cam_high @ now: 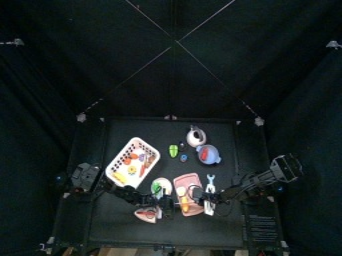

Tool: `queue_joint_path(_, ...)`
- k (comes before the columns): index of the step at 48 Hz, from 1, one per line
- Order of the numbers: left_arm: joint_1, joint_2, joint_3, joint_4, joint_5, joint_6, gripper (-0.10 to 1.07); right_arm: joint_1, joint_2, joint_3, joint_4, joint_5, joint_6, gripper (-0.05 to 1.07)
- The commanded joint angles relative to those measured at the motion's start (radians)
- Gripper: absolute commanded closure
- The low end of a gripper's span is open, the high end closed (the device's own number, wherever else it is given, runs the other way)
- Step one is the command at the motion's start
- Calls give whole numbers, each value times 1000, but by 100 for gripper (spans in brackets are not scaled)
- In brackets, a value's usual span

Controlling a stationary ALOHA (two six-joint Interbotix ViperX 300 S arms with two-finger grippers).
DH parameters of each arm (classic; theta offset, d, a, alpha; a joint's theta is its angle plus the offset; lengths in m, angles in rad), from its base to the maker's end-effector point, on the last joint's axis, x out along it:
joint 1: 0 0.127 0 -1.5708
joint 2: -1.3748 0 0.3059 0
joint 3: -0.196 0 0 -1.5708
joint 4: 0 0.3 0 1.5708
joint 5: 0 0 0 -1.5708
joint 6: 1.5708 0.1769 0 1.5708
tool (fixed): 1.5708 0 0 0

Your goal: Cut corn

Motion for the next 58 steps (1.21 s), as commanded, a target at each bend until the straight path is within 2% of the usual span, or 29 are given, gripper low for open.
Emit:
queue_joint_path(1,-20,-5,8,3,34,0,64,-11,3,5,6,5,6,60)
queue_joint_path(45,-14,-2,3,3,78,0,64,-14,38,3,6,-17,6,60)
queue_joint_path(58,-14,-35,-2,15,77,6,64,-14,-20,-9,-3,6,2,60)
